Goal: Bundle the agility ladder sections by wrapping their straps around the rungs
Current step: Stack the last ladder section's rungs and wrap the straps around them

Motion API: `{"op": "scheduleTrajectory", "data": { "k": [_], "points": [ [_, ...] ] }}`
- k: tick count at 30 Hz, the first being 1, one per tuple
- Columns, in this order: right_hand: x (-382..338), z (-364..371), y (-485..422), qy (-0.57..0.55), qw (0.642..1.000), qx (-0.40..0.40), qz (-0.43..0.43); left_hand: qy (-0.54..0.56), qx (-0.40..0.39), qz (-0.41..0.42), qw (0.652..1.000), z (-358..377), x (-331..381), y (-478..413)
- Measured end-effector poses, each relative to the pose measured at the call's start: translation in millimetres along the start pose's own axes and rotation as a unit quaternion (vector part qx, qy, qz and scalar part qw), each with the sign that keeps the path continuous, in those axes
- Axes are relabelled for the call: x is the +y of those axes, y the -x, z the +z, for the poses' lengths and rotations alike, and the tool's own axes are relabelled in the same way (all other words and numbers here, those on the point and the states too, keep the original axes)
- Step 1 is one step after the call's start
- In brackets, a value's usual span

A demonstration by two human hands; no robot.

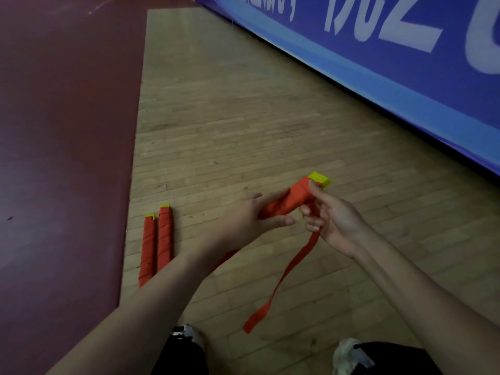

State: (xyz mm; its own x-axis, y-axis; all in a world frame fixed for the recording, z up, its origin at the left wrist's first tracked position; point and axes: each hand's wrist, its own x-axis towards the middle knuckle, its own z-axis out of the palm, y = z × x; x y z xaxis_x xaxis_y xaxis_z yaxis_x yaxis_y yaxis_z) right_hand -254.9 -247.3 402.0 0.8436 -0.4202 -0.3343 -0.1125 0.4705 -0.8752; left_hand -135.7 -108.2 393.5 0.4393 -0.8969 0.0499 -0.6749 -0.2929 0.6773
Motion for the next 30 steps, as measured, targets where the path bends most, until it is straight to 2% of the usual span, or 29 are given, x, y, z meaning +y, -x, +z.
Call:
{"op": "scheduleTrajectory", "data": {
  "k": [3,5,10,13,16,18,22,25,28,30],
  "points": [
    [-1.0,0.2,1.5,0.012,0.999,-0.027,-0.014,0.087,0.031,0.021,0.995,-3.3,2.6,0.2],
    [-3.4,1.9,1.3,0.033,0.998,-0.046,-0.036,0.132,0.064,0.000,0.989,-6.4,3.7,-0.7],
    [-21.2,6.1,-0.1,0.061,0.993,-0.017,-0.100,0.158,0.136,0.012,0.978,-7.0,11.2,-5.2],
    [-25.1,4.4,-4.5,0.122,0.981,-0.001,-0.152,0.179,0.134,0.028,0.974,-2.9,16.4,-6.9],
    [-25.0,-0.5,-9.2,0.177,0.969,0.000,-0.171,0.226,0.097,0.013,0.969,2.1,20.4,-7.6],
    [-24.6,-5.2,-13.4,0.218,0.961,-0.002,-0.171,0.221,0.101,0.005,0.970,4.7,22.8,-7.5],
    [-22.4,-12.2,-18.7,0.265,0.951,0.003,-0.159,0.209,0.159,0.017,0.965,5.6,24.5,-8.8],
    [-19.0,-15.7,-19.3,0.286,0.949,-0.023,-0.129,0.229,0.175,0.008,0.957,4.7,24.7,-8.1],
    [-11.6,-16.7,-21.5,0.317,0.943,-0.017,-0.100,0.249,0.190,-0.051,0.948,7.8,18.8,-12.8],
    [-4.7,-15.9,-24.4,0.387,0.915,0.029,-0.108,0.265,0.218,-0.096,0.934,7.3,11.9,-16.8]
  ]
}}
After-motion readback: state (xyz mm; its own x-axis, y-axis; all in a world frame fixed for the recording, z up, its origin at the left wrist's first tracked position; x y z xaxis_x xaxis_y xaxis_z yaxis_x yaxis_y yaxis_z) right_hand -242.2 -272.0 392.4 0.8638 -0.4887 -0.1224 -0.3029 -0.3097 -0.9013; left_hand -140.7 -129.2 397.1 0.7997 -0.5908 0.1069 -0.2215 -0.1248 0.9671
